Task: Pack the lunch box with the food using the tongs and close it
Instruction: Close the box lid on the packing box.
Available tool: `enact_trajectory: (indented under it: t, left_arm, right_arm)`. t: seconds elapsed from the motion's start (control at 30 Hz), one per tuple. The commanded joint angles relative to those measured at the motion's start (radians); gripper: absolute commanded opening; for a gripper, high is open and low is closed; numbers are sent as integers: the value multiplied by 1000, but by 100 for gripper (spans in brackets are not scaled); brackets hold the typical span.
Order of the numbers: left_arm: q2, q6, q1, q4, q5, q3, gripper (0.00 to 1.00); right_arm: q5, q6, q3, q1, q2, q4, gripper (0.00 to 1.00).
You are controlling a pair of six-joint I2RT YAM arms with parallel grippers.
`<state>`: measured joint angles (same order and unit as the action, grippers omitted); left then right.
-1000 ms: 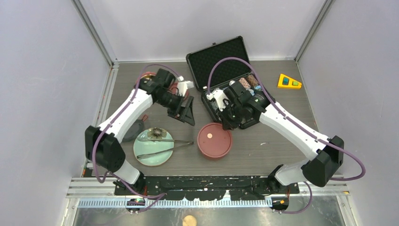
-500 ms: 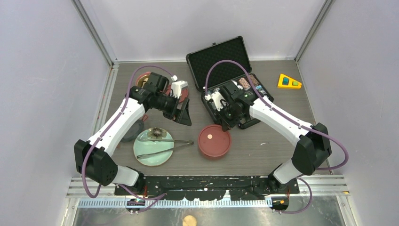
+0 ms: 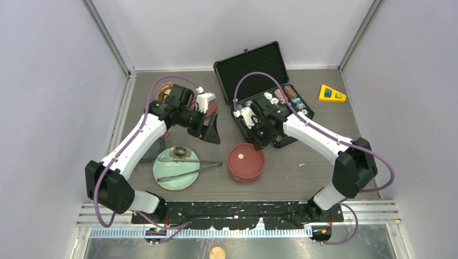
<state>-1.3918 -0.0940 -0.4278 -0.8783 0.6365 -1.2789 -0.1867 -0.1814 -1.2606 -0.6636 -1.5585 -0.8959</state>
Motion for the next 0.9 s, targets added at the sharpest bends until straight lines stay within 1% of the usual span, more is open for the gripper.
enact_trajectory:
  t: [0.0, 0.23, 0.27, 0.33, 0.37, 0.47, 0.53, 0.6, 0.73, 0.8, 0.87]
  left_arm:
    - [33, 3, 0, 33, 7, 1, 80]
    - [33, 4, 0, 30, 4, -3, 80]
    - [33, 5, 0, 29, 4, -2, 80]
    - [34, 11, 0, 27, 4, -2, 80]
    - [37, 21, -1, 26, 5, -2, 80]
    - [48, 66, -5, 16, 10, -5, 81]
    - [59, 120, -16, 5, 12, -11, 82]
    - [70, 183, -49, -10, 1, -21, 82]
    - [69, 279, -175, -24, -80, -40, 82]
    - [54, 305, -242, 0, -128, -41, 80]
    - [28, 314, -284, 30, -161, -38, 73]
  right_arm:
    - [17, -18, 17, 3, -4, 56, 11]
    - [-6, 9, -1, 3, -3, 68, 11]
    - [-6, 10, -3, 3, -3, 67, 15]
    - [-13, 12, -5, 4, -5, 60, 31]
    - [-14, 16, -8, 3, -6, 57, 36]
    - [-25, 18, -26, 10, 11, 28, 42]
    - [-59, 21, -45, 48, 35, 9, 44]
    - [-93, 10, -66, 92, 63, -18, 44]
    - [-125, -20, -59, 131, 115, -39, 44]
    - [-141, -19, -58, 133, 113, -46, 42]
    - [-167, -6, -56, 134, 101, -38, 41]
